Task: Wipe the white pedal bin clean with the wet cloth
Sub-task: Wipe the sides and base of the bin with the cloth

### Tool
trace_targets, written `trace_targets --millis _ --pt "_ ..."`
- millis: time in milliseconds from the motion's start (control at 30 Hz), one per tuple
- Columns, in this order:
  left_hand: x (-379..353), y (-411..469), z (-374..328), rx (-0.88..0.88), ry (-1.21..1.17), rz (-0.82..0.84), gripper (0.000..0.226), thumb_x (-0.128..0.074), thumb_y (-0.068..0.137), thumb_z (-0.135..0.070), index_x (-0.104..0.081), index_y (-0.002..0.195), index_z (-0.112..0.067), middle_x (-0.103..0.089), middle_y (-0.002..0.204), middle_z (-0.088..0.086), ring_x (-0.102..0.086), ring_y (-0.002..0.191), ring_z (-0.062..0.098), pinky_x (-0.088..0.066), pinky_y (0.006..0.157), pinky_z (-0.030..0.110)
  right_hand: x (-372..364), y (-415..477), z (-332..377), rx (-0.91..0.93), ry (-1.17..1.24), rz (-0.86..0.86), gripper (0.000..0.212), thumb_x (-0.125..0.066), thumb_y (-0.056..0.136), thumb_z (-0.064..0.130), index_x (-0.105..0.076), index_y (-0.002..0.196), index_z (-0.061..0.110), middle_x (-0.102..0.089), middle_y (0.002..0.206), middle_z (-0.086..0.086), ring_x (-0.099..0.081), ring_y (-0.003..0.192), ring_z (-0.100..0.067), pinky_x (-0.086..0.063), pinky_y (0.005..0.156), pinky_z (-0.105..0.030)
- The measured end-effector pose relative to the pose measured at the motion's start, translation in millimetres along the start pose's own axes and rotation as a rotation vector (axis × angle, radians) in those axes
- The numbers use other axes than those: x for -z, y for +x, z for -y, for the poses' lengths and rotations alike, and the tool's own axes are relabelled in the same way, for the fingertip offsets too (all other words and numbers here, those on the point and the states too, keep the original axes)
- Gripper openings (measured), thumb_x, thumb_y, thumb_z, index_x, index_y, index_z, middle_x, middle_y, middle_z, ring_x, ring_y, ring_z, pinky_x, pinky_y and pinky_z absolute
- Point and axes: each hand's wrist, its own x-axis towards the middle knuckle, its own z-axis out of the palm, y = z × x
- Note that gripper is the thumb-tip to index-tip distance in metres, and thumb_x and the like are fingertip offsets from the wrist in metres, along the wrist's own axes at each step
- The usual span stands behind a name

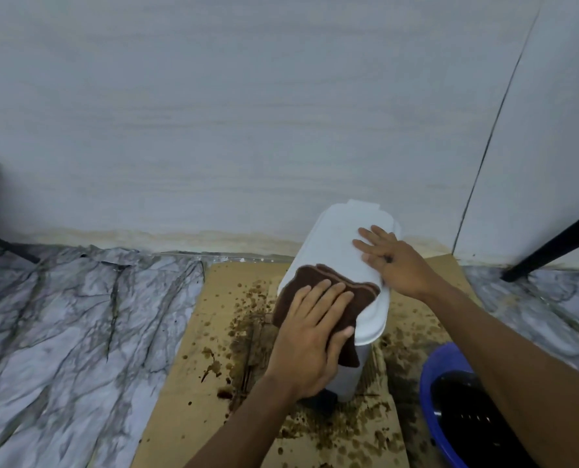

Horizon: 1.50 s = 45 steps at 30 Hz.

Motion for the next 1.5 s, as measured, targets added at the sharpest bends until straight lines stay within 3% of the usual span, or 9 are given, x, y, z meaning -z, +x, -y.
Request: trace_targets --millis 200,367,533,667,833,1000,1233,1333,1500 --pt "7 19 12 0.119 0.076 -0.008 0.065 -0.040 0.102 -0.060 -0.046 0.152 -0.019 -0.039 0.161 -0.002 -0.023 0.154 0.014 -0.008 0.128 0.036 0 1 4 -0.012 -0.003 0.031 0.037 -0.049 0.104 0.023 -0.053 0.141 0.027 -0.030 0.159 0.014 -0.009 0.152 -0.006 -0.003 0.125 -0.039" --pt "-2 11 16 -0.029 0.056 -0.061 0.057 -0.048 0.103 -0.051 -0.055 0.146 -0.015 -0.050 0.154 0.000 -0.034 0.150 0.016 -0.024 0.123 0.049 0 2 3 -0.005 0.010 0.008 0.036 -0.050 0.103 0.022 -0.055 0.139 0.027 -0.033 0.157 0.013 -0.012 0.151 -0.005 -0.002 0.125 -0.037" --pt "-3 36 7 0.102 0.122 -0.118 0.068 -0.044 0.096 -0.067 -0.061 0.140 -0.019 -0.056 0.148 -0.001 -0.041 0.145 0.018 -0.023 0.124 0.043 -2 4 4 -0.006 0.011 -0.019 0.036 -0.050 0.104 0.021 -0.057 0.138 0.026 -0.034 0.157 0.013 -0.013 0.150 -0.003 -0.003 0.125 -0.035" --pt "-12 33 4 0.102 0.116 -0.183 0.059 -0.042 0.101 -0.061 -0.067 0.134 -0.018 -0.061 0.143 0.001 -0.045 0.143 0.018 -0.028 0.122 0.042 -3 2 1 0.005 0.014 -0.029 0.035 -0.050 0.103 0.022 -0.058 0.137 0.026 -0.036 0.156 0.014 -0.014 0.145 0.004 -0.005 0.125 -0.036" --pt "-28 28 -6 0.016 0.066 -0.374 0.043 -0.051 0.104 -0.044 -0.075 0.120 -0.011 -0.071 0.128 0.003 -0.059 0.131 0.020 -0.044 0.111 0.045 -4 1 2 0.000 0.043 -0.041 0.035 -0.052 0.103 0.020 -0.058 0.137 0.024 -0.037 0.156 0.012 -0.015 0.150 -0.004 -0.007 0.125 -0.040" --pt "-43 23 -19 -0.044 0.016 -0.450 0.043 -0.048 0.106 -0.039 -0.077 0.115 -0.008 -0.073 0.124 0.003 -0.062 0.127 0.019 -0.045 0.110 0.043 -4 -1 0 0.001 0.080 -0.053 0.034 -0.053 0.102 0.020 -0.059 0.135 0.024 -0.039 0.155 0.012 -0.017 0.149 -0.004 -0.008 0.125 -0.039" --pt "-41 -15 -7 -0.186 -0.034 -0.290 0.045 -0.043 0.109 -0.034 -0.053 0.143 -0.007 -0.052 0.150 0.012 -0.041 0.147 0.027 -0.028 0.123 0.047 2 0 0 -0.012 0.109 -0.001 0.034 -0.054 0.102 0.022 -0.058 0.135 0.027 -0.037 0.154 0.016 -0.016 0.147 0.002 -0.008 0.126 -0.038" --pt "-34 -20 12 -0.065 -0.077 -0.350 0.046 -0.041 0.110 -0.031 -0.047 0.145 -0.001 -0.048 0.152 0.013 -0.034 0.151 0.025 -0.022 0.125 0.046 -3 3 4 -0.025 0.129 -0.023 0.034 -0.054 0.102 0.019 -0.060 0.135 0.024 -0.038 0.155 0.015 -0.017 0.148 0.000 -0.008 0.126 -0.038" --pt "-45 -28 -12 0.117 -0.136 -0.466 0.045 -0.042 0.110 -0.031 -0.055 0.136 0.004 -0.054 0.146 0.013 -0.040 0.147 0.023 -0.029 0.123 0.046 -4 1 4 -0.042 0.146 -0.047 0.033 -0.055 0.101 0.018 -0.061 0.133 0.024 -0.039 0.154 0.015 -0.017 0.148 -0.001 -0.007 0.126 -0.038"
